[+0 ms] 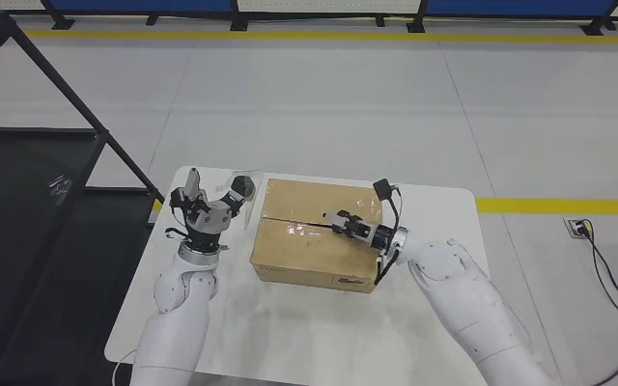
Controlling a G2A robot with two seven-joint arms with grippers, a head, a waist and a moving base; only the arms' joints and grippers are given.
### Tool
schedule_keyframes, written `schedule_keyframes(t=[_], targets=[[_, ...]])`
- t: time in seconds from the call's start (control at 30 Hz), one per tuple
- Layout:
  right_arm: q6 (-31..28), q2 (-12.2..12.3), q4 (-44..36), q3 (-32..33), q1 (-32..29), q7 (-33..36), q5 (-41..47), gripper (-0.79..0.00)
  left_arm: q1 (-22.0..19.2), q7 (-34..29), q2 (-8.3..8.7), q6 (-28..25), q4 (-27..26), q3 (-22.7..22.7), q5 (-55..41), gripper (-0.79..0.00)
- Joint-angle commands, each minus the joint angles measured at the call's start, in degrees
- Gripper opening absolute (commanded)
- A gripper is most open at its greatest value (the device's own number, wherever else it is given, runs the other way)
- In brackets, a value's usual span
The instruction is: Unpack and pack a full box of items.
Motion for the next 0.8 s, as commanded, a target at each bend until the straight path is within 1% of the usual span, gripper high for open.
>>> schedule_keyframes(t=[0.0, 0.07, 0.1, 0.13, 0.17, 0.47, 0.53, 0.67, 0.77], targets=[[-3.18, 0.3, -4.01, 0.57, -2.43, -7.92, -6.6, 0.0, -0.07, 0.21, -0.08, 0.78, -0.37, 0.43, -0.74, 0.0], [-4.76, 0.66, -9.69, 1.09, -6.11, -16.21, -15.5, 0.0, -0.26, 0.64, -0.24, 1.58, -0.79, 0.91, -2.58, 0.0], [-4.01, 0.87, -12.49, 1.33, -8.08, -19.63, -20.31, 0.0, -0.36, 0.78, -0.33, 2.13, -0.93, 1.22, -3.52, 0.0], [-2.57, 0.98, -14.21, 1.62, -9.39, -21.89, -23.14, 0.0, -0.48, 0.9, -0.42, 2.97, -0.99, 1.52, -4.56, 0.0], [-2.57, 0.98, -14.21, 1.62, -9.39, -21.89, -23.14, 0.0, -0.68, 0.9, -0.42, 3.59, -1.01, 1.72, -4.48, 0.0], [-2.54, 0.99, -14.58, 1.47, -9.46, -21.9, -23.82, 0.0, -0.76, 0.73, -0.38, 3.62, -0.99, 1.77, -3.96, 0.0], [-2.09, 0.93, -17.14, 0.55, -10.35, -23.31, -27.98, 0.0, -0.08, 1.94, -0.4, 3.81, -2.04, 2.02, -3.2, 0.0], [-1.05, 0.7, -22.6, -1.3, -12.66, -29.6, -37.98, 0.0, 0.65, 4.89, -0.74, 2.82, -4.03, 3.6, -2.28, 0.0], [1.16, 0.39, -25.8, -3.09, -14.52, -33.98, -44.48, 0.0, 0.6, 7.03, -1.17, 1.52, -4.5, 5.23, -2.1, 0.0]])
